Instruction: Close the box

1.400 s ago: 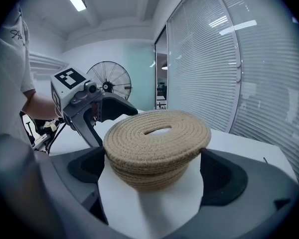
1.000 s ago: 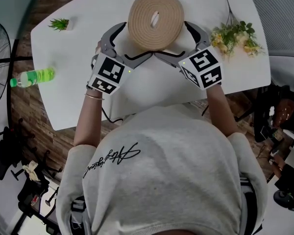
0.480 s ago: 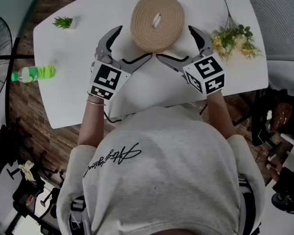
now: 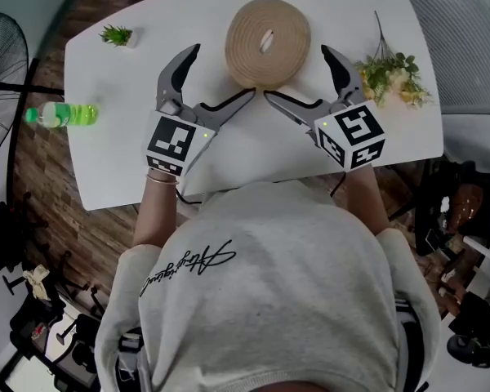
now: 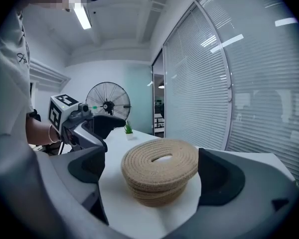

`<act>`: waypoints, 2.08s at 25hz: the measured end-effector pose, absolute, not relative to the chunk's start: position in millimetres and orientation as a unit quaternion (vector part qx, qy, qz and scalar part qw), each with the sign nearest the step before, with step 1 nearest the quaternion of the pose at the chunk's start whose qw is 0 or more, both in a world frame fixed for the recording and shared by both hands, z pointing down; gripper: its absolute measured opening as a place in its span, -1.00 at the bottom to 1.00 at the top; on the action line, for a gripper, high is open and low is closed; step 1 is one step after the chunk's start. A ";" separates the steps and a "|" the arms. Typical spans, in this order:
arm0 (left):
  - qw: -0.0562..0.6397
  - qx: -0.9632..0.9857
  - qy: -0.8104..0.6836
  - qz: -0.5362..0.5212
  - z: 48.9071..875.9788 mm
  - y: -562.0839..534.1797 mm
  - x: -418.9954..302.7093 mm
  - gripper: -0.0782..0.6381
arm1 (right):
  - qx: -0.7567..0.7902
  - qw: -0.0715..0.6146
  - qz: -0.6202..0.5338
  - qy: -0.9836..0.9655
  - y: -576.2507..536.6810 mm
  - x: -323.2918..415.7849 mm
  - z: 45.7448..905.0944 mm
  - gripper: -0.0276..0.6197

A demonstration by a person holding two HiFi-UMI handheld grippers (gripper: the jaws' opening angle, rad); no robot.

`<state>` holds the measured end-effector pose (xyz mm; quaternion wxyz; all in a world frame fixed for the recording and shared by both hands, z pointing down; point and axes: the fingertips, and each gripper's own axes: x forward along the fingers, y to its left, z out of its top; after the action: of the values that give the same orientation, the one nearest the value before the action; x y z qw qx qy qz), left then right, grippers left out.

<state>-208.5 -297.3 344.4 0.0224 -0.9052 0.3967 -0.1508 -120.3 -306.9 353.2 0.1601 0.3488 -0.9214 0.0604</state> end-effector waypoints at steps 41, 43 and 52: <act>0.034 -0.904 0.426 -0.014 244.4 -279.7 -222.5 -0.10 | 0.308 0.021 0.024 -0.951 -289.9 -140.8 259.4 -0.11; 0.036 -0.902 0.431 -0.008 242.7 -279.0 -223.4 -0.23 | 0.307 0.017 0.023 -0.951 -288.3 -141.3 257.9 -0.20; 0.036 -0.898 0.437 -0.014 245.0 -280.7 -225.9 -0.48 | 0.304 0.008 0.019 -0.952 -287.1 -142.1 253.3 -0.42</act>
<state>-225.9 -280.7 245.0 0.0359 -0.8985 0.4374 -0.0135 -142.1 -287.1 253.3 0.0084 0.3039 -0.9525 0.0192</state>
